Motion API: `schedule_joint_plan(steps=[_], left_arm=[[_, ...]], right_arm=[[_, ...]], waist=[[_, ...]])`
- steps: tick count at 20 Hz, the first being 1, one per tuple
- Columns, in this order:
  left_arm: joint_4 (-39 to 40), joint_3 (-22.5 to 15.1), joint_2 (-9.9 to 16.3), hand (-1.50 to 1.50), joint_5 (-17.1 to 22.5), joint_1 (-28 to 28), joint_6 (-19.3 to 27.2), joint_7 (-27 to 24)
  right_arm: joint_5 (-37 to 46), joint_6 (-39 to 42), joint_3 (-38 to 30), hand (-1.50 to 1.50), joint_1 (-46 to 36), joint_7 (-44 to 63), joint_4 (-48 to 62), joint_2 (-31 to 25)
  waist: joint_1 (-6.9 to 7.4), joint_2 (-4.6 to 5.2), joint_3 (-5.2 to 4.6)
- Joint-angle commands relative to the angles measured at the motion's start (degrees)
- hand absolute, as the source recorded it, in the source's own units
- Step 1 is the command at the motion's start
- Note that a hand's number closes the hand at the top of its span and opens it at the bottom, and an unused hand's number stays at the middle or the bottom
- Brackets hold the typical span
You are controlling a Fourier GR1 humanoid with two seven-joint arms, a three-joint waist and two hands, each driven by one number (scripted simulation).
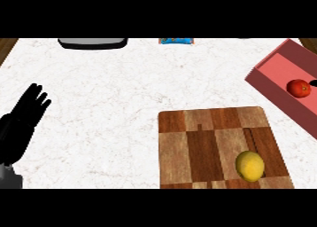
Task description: Pick the tomato from the cutting board and place it in the cardboard box
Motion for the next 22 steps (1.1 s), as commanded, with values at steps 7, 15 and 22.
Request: schedule_joint_plan(steps=[7, 15, 22], left_arm=[[-0.08, -0.63, -0.46, 0.00, -0.16, -0.90, -0.12, -0.27], [-1.17, -0.84, -0.56, 0.00, -1.29, 1.31, -0.09, -0.83], [0.06, -1.72, -1.49, 0.00, -1.84, -2.52, 2.00, 1.74]], right_arm=[[-14.68, 8.68, -11.88, -1.50, -0.10, 1.90, 6.61, -13.01], [-19.00, 16.97, -13.88, -1.50, 5.96, -9.41, 19.55, -25.55], [-18.62, 16.12, -10.36, -1.50, 4.34, -15.10, 28.53, -30.39]], waist=[[0.21, 0.13, -0.03], [0.75, 0.25, 0.04], [0.98, 0.43, 0.06]])
